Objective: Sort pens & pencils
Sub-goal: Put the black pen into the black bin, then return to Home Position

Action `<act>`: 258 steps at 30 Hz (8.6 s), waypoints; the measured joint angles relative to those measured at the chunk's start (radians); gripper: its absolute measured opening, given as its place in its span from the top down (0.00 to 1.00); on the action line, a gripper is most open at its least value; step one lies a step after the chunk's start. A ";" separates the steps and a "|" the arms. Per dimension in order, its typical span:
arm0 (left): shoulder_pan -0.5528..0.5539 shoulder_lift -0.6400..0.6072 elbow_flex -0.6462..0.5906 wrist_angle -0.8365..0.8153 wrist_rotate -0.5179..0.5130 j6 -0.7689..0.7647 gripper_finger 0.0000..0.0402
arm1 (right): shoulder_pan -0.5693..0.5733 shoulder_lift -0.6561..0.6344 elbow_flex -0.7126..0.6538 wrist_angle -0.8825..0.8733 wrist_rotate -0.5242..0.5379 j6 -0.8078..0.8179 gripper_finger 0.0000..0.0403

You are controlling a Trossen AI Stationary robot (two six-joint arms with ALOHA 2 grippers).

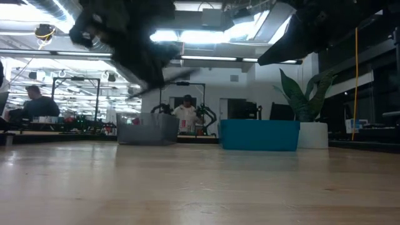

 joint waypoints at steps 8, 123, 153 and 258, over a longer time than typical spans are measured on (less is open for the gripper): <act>0.019 -0.195 -0.014 -0.062 -0.077 0.022 0.96 | 0.009 0.000 0.000 0.005 -0.005 0.000 0.99; 0.852 -0.167 -0.191 0.135 0.044 -0.314 0.96 | 0.033 0.001 0.000 0.043 0.005 -0.001 0.99; 0.885 -0.029 -0.190 0.176 0.198 -0.316 0.88 | 0.033 0.001 0.000 0.042 0.004 -0.001 0.99; 0.180 -1.458 -0.976 0.586 -0.072 -0.268 0.82 | -0.097 -0.426 0.000 -0.010 -0.150 -0.162 0.99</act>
